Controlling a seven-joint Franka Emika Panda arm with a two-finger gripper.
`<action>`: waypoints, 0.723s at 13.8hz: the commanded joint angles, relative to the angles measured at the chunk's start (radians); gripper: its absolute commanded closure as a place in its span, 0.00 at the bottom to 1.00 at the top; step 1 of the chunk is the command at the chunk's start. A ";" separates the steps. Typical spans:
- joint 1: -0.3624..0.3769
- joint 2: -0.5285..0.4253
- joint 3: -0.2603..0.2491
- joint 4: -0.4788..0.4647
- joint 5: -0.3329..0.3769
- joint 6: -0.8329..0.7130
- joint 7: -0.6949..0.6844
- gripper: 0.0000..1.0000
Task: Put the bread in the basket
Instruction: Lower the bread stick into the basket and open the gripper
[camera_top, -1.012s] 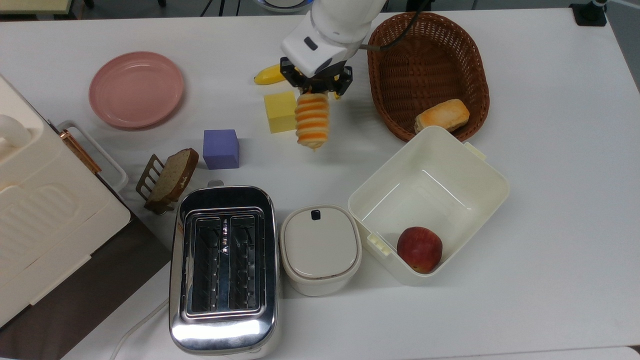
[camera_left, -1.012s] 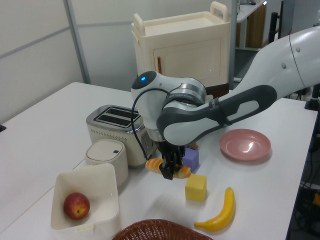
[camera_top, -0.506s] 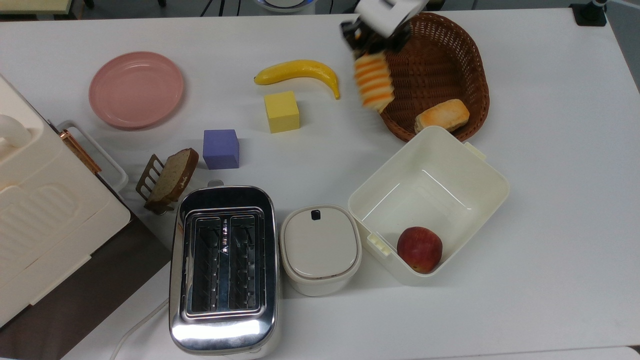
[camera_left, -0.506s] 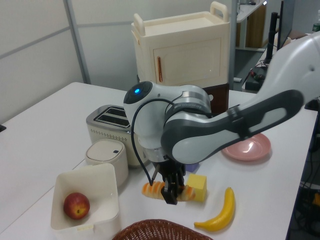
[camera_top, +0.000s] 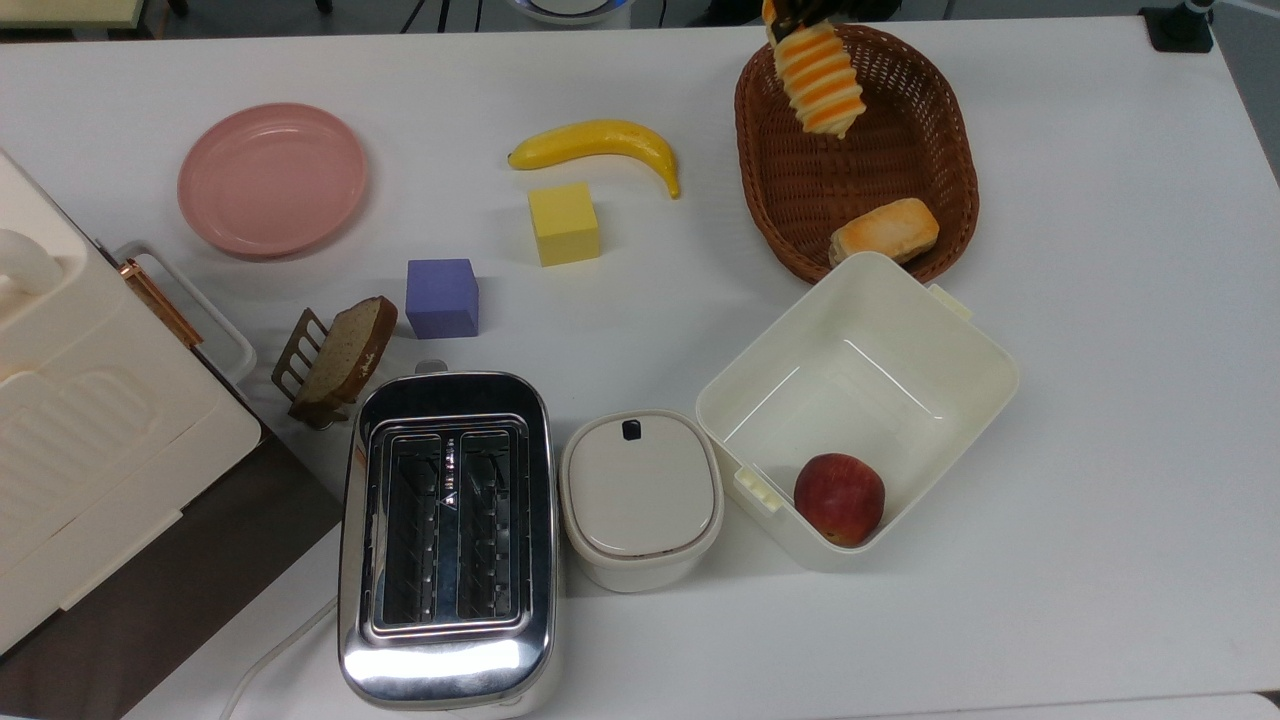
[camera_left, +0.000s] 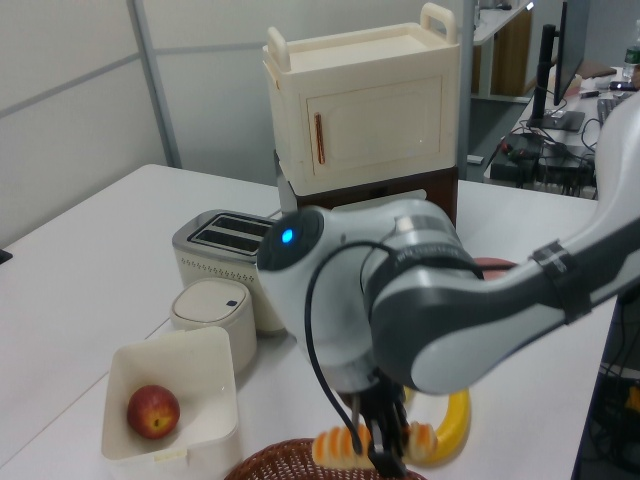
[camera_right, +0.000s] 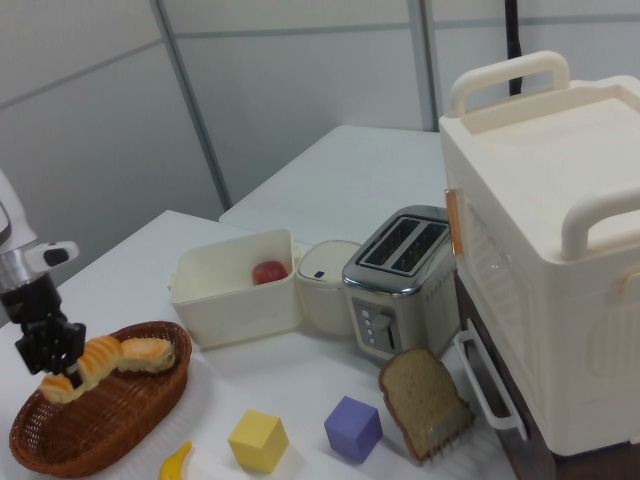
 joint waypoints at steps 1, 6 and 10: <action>0.053 -0.023 -0.016 -0.041 0.014 -0.021 -0.065 1.00; 0.056 0.035 -0.015 -0.035 0.013 -0.017 -0.126 0.99; 0.055 0.051 -0.010 -0.014 0.011 -0.008 -0.117 0.00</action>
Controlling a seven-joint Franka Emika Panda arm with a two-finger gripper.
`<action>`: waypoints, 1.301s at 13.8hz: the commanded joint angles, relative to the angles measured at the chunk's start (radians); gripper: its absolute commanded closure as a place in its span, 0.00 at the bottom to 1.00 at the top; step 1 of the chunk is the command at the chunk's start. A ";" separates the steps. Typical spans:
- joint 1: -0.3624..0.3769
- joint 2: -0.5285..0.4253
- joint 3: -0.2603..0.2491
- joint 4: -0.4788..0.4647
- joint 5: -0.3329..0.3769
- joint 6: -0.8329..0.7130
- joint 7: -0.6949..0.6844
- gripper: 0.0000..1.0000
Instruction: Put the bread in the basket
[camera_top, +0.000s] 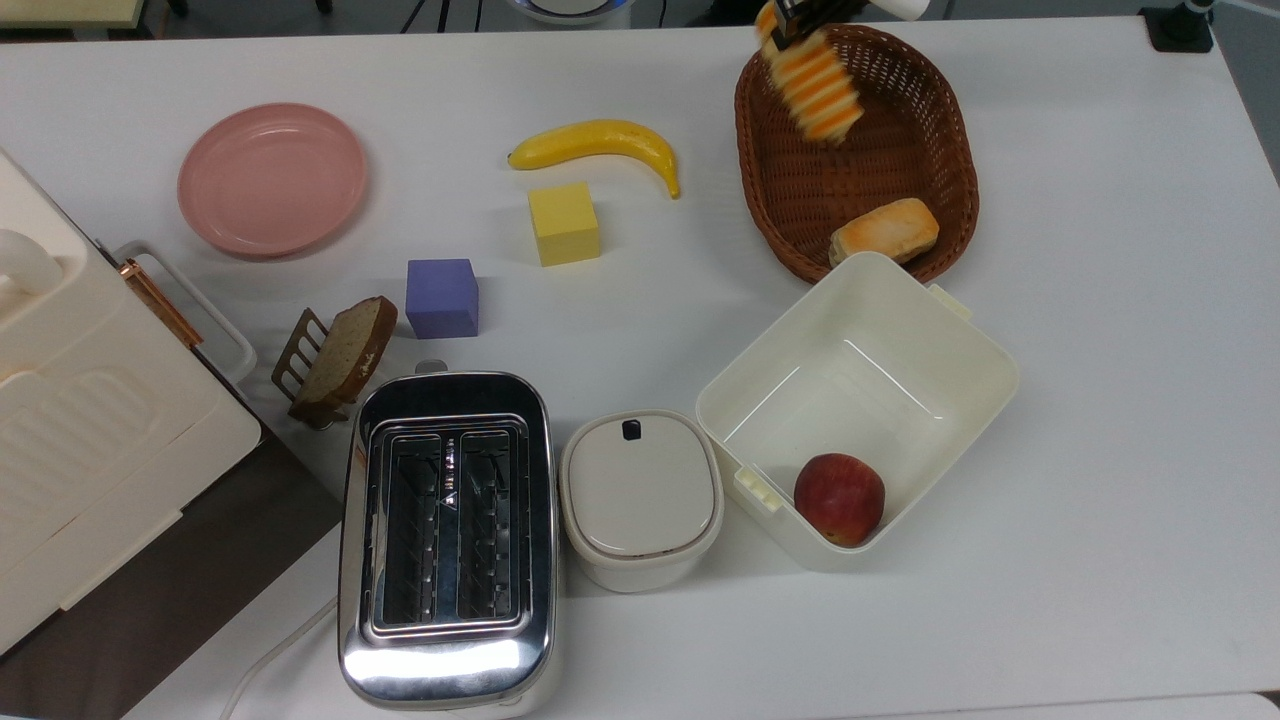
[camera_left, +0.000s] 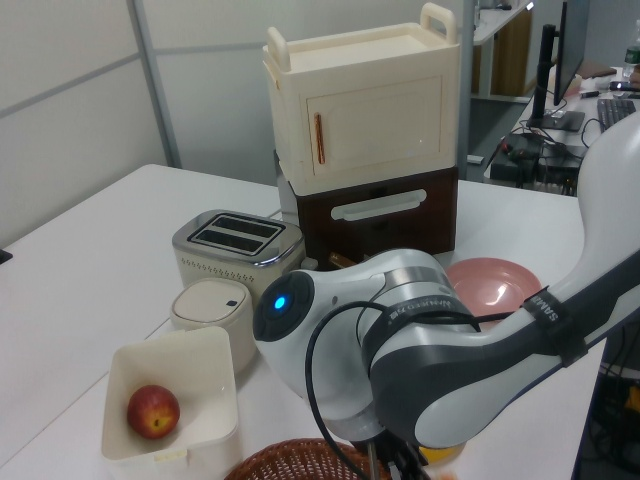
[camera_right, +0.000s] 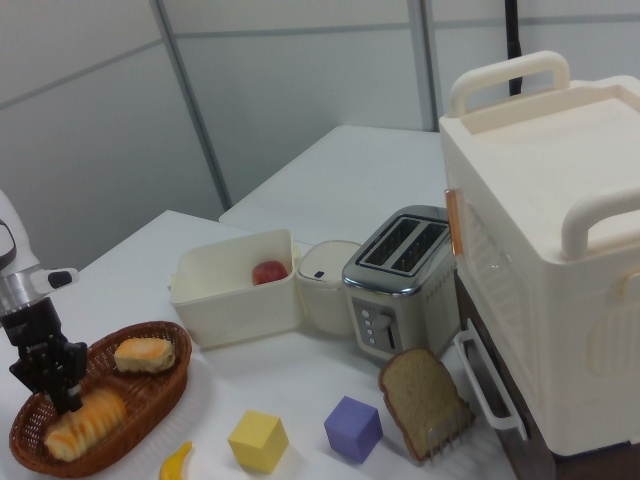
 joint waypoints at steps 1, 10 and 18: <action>0.012 -0.004 -0.009 0.021 0.012 -0.001 -0.014 0.00; -0.094 -0.025 -0.031 0.065 0.001 -0.012 -0.002 0.00; -0.350 -0.062 -0.157 0.227 -0.048 -0.015 0.017 0.00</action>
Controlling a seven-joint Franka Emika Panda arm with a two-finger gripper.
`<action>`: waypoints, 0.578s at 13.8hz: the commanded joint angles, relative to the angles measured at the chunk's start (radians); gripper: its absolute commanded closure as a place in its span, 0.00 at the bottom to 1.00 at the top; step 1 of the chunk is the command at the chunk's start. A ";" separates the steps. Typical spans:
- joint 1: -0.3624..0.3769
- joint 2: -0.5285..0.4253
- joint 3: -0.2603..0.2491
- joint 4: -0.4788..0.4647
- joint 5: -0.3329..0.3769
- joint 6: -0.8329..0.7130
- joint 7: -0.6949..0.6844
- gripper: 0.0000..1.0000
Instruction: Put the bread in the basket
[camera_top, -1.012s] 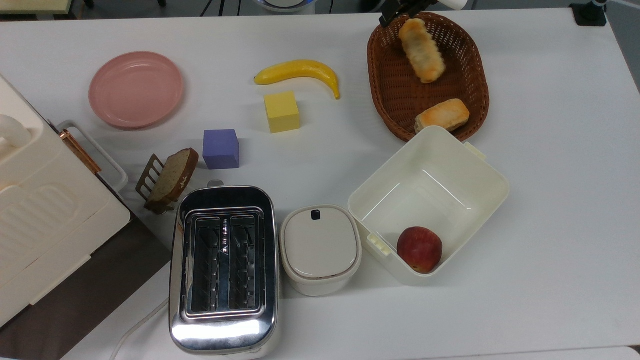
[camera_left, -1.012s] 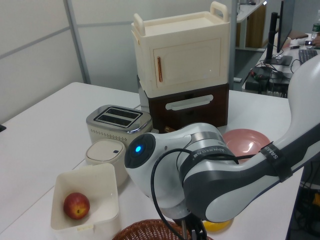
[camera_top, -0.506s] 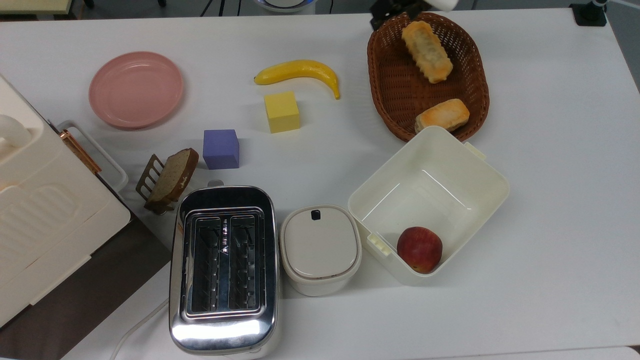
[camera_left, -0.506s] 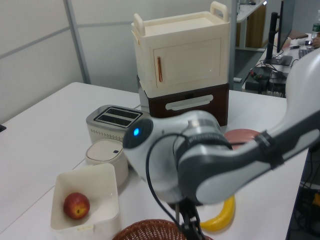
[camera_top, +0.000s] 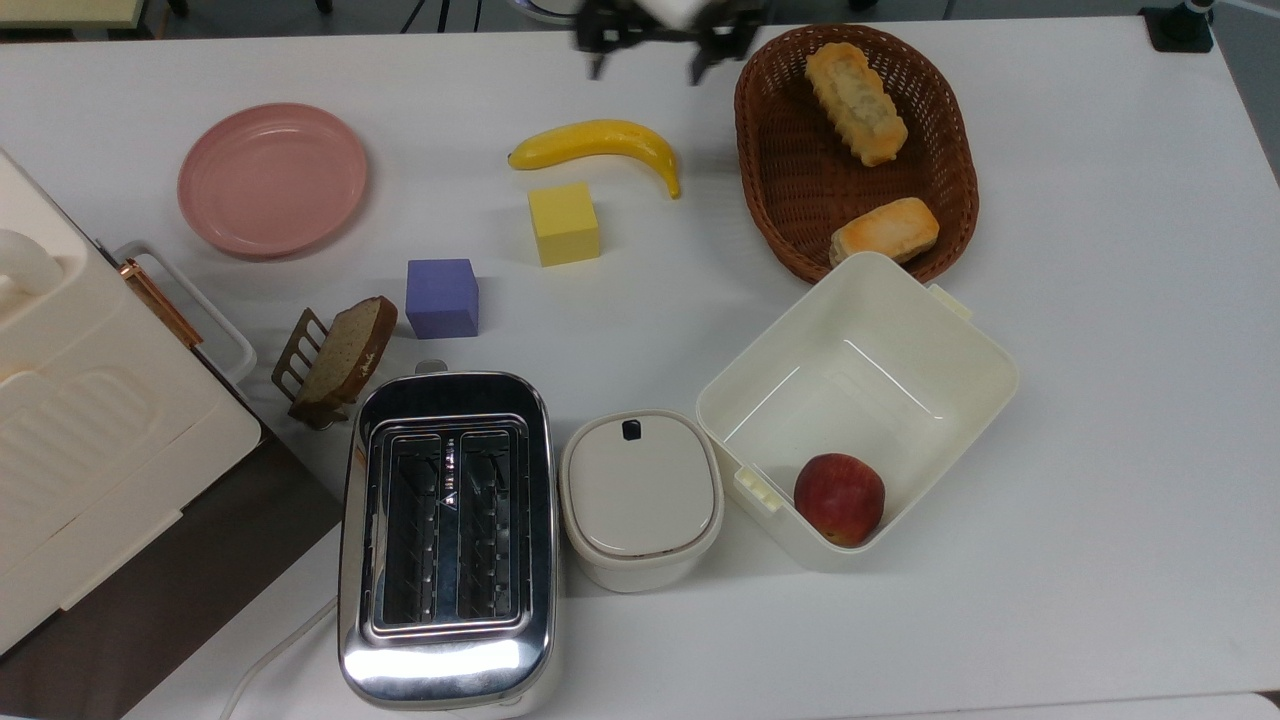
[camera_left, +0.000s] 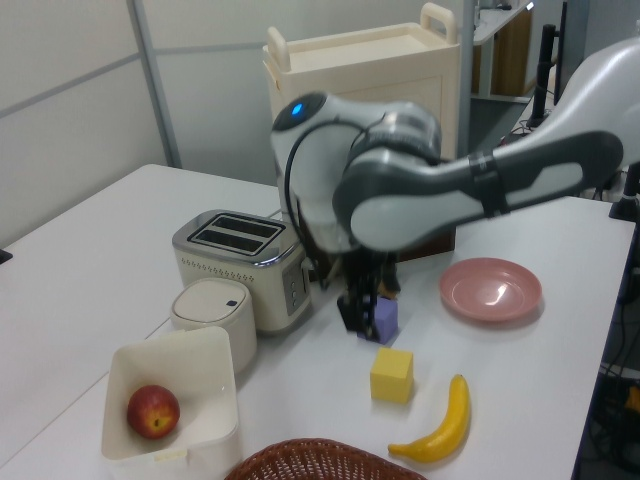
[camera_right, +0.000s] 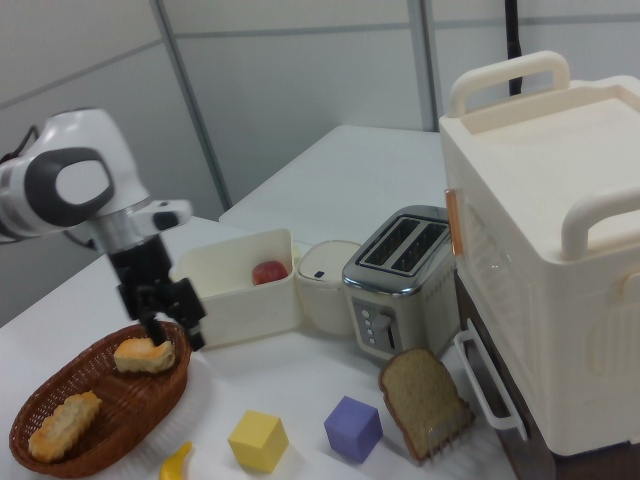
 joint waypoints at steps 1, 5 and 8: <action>-0.124 -0.034 0.004 0.085 0.006 -0.030 -0.011 0.00; -0.339 -0.036 0.059 0.218 0.119 -0.118 -0.016 0.00; -0.344 -0.027 0.053 0.227 0.150 -0.124 -0.014 0.00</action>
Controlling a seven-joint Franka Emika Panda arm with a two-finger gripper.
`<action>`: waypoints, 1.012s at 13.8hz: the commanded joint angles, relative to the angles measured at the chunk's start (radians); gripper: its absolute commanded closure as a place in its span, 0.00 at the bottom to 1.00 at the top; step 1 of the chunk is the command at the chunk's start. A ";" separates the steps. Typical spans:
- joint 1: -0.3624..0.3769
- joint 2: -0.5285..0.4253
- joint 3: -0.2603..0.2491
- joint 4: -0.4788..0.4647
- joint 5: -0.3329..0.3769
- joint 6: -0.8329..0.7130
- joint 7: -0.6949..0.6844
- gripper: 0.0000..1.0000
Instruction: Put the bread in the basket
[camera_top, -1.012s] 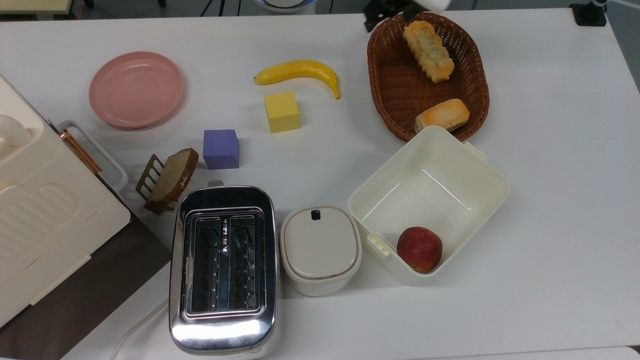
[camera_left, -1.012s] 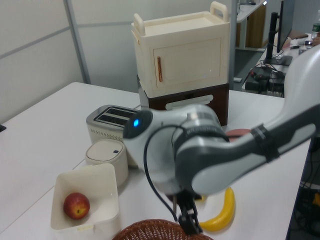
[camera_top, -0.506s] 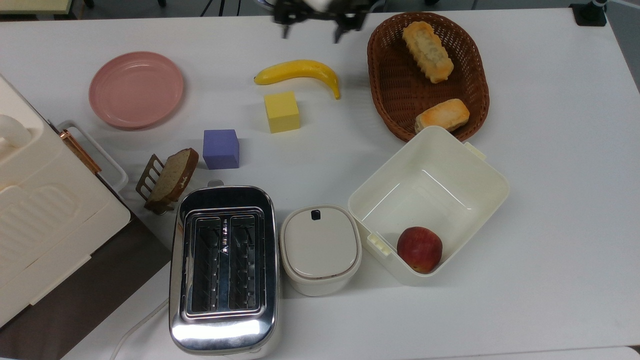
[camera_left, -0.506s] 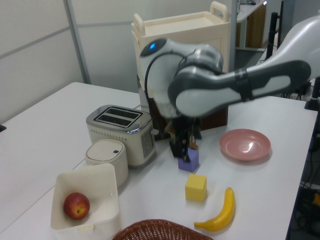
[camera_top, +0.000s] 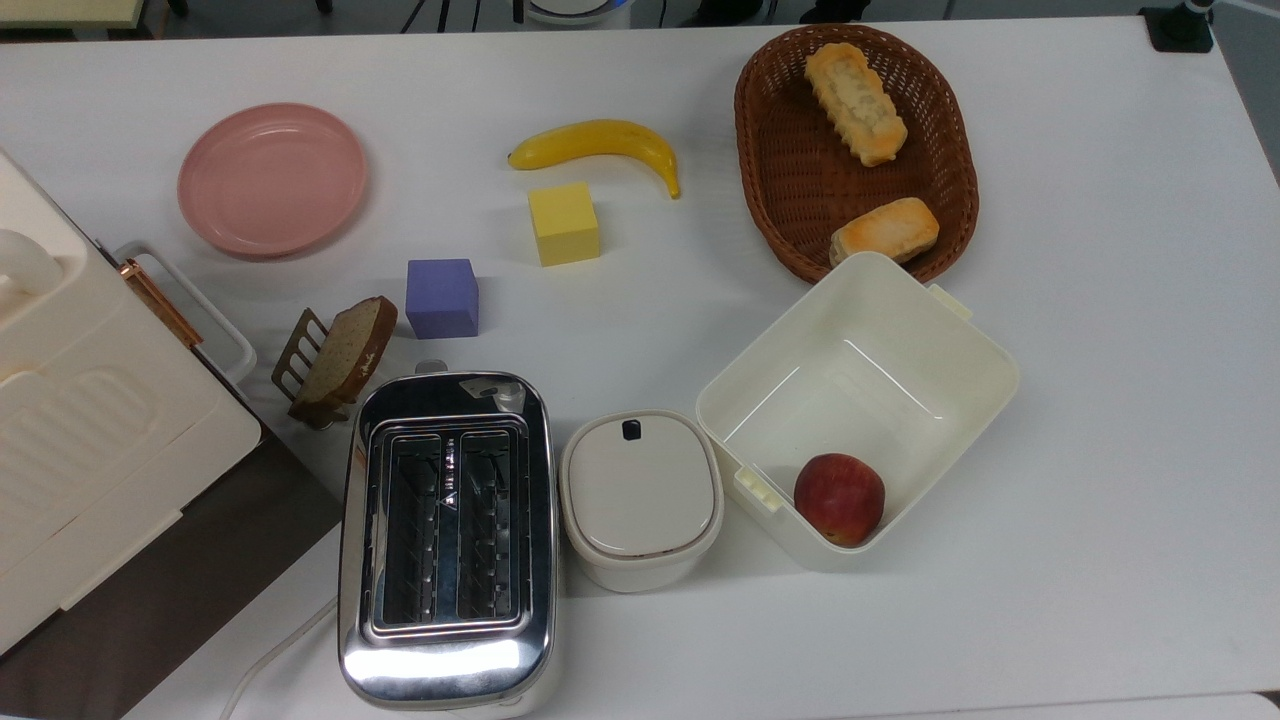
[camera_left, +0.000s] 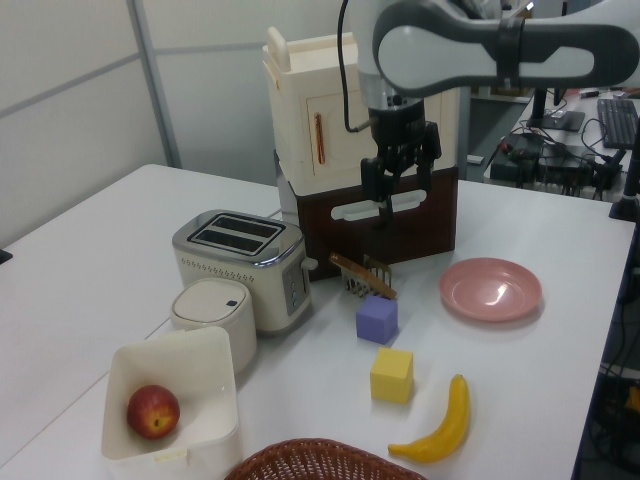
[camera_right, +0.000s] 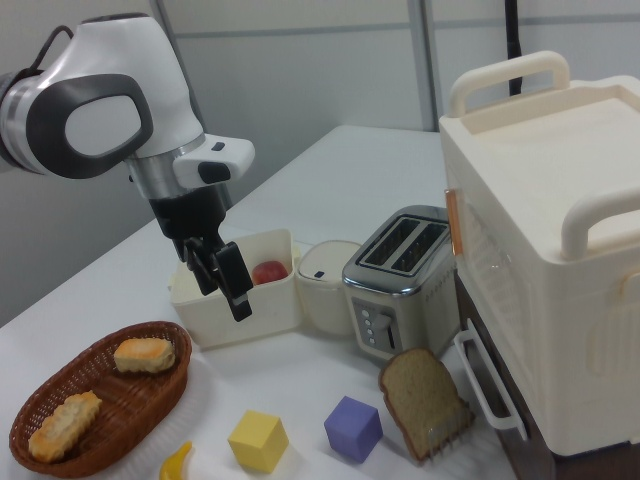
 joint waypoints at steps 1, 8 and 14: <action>-0.014 0.008 0.019 0.012 0.036 -0.028 -0.006 0.00; -0.014 0.019 -0.001 0.009 0.079 -0.005 -0.044 0.00; -0.011 0.015 -0.022 0.009 0.091 -0.007 -0.087 0.00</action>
